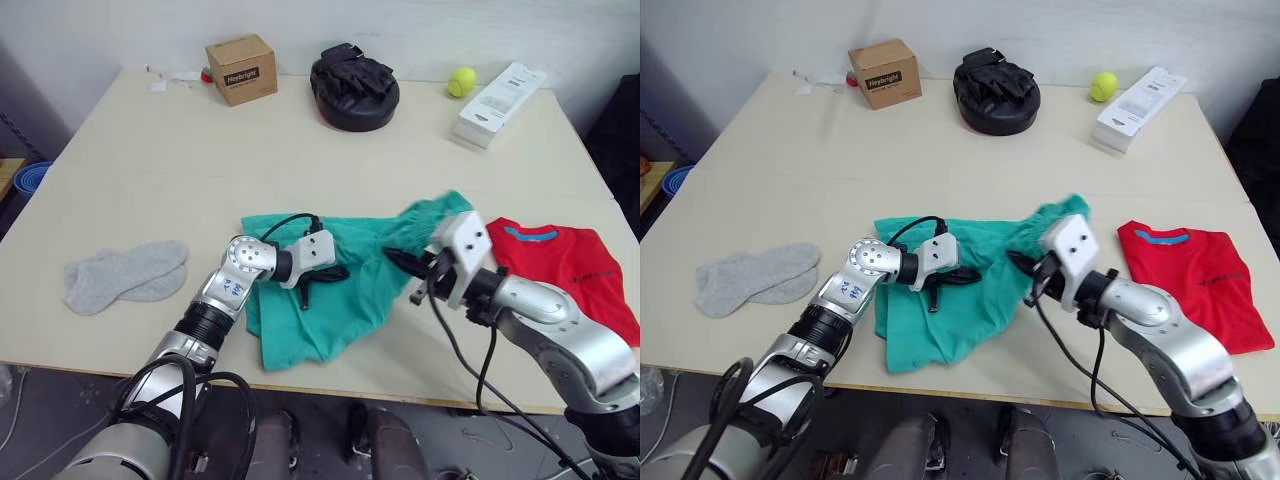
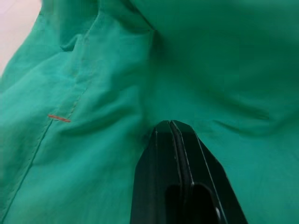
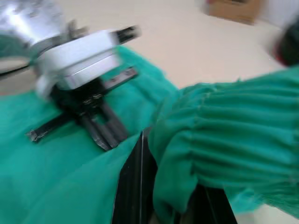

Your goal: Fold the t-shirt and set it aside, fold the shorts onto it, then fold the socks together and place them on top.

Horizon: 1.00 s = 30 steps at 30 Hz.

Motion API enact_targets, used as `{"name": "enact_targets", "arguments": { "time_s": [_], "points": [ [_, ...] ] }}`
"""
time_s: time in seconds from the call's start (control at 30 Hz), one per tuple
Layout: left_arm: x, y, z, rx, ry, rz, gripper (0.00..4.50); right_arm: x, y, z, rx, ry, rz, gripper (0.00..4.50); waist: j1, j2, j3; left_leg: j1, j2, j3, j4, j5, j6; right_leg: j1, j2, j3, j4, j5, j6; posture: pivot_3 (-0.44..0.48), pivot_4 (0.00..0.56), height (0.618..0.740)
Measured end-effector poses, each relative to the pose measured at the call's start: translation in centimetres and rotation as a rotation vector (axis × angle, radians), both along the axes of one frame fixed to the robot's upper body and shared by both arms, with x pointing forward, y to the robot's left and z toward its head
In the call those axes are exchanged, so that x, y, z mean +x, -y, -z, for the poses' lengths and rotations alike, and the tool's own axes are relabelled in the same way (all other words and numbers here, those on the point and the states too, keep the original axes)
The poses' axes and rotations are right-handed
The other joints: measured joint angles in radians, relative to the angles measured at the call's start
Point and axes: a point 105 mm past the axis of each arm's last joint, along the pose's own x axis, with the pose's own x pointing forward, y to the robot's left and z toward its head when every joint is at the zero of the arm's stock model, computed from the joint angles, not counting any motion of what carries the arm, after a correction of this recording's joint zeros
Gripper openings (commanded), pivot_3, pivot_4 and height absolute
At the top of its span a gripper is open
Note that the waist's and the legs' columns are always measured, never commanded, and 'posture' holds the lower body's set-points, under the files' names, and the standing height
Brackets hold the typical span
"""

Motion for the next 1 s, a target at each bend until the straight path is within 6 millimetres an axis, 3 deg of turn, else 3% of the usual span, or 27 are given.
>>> {"name": "enact_targets", "arguments": {
  "time_s": [0.07, 0.2, 0.43, 0.6, 0.73, 0.83, 1.0],
  "points": [
    [0.0, -0.1, 0.0, -0.006, 0.005, -0.016, 0.00, -0.9, -1.8, 0.5, -0.126, 0.109, -0.166, 0.02, 0.000, -0.001, 0.000, 0.000, 0.000, 0.000, 0.001, 0.000, -0.001, 0.000, 0.000, 0.000, 0.000, 0.000, 0.000, 0.000, 0.150, 0.740],
    [0.4, -1.1, -0.1, -0.023, 0.004, -0.078, 0.00, -1.1, -2.6, 2.2, -0.320, 0.235, -0.365, 0.02, -0.001, -0.001, 0.000, 0.000, 0.000, 0.001, 0.004, 0.001, -0.002, 0.000, 0.000, 0.001, 0.001, 0.001, 0.001, 0.000, 0.150, 0.740],
    [0.9, -4.1, -0.6, -0.070, -0.023, -0.240, 0.00, 0.6, -3.2, 3.0, -0.427, 0.340, -0.469, 0.02, -0.002, -0.001, 0.000, 0.000, 0.001, 0.001, 0.006, 0.001, -0.004, 0.000, 0.000, 0.001, 0.004, 0.001, 0.000, 0.000, 0.150, 0.740],
    [-0.3, -7.5, -1.2, -0.091, -0.052, -0.358, 0.00, 1.2, -3.7, 3.7, -0.441, 0.342, -0.501, 0.02, -0.004, 0.000, 0.002, 0.000, 0.001, 0.001, 0.006, 0.000, -0.005, 0.000, 0.000, 0.002, 0.003, 0.001, 0.000, 0.000, 0.150, 0.740],
    [-1.6, -11.5, -2.0, -0.095, -0.044, -0.483, 0.00, 1.0, -4.8, 3.3, -0.439, 0.371, -0.572, 0.02, -0.007, 0.002, 0.003, 0.000, 0.001, 0.001, 0.006, -0.001, -0.005, 0.000, 0.001, 0.003, 0.003, 0.001, -0.001, 0.000, 0.150, 0.740],
    [-2.4, -14.2, -2.4, -0.096, -0.037, -0.573, 0.00, 0.9, -5.4, 3.0, -0.433, 0.362, -0.627, 0.70, -0.006, 0.002, 0.004, 0.000, 0.001, 0.001, 0.006, -0.001, -0.005, 0.000, 0.001, 0.003, 0.003, 0.001, -0.001, 0.000, 0.150, 0.740],
    [-3.2, -16.7, -2.0, -0.092, -0.053, -0.675, 0.00, -0.4, -5.6, 3.5, -0.404, 0.278, -0.764, 2.47, 0.002, 0.003, 0.004, -0.001, 0.000, 0.001, 0.006, -0.002, -0.004, 0.000, 0.000, 0.003, 0.003, 0.001, -0.001, 0.000, 0.150, 0.740]
  ]
}}
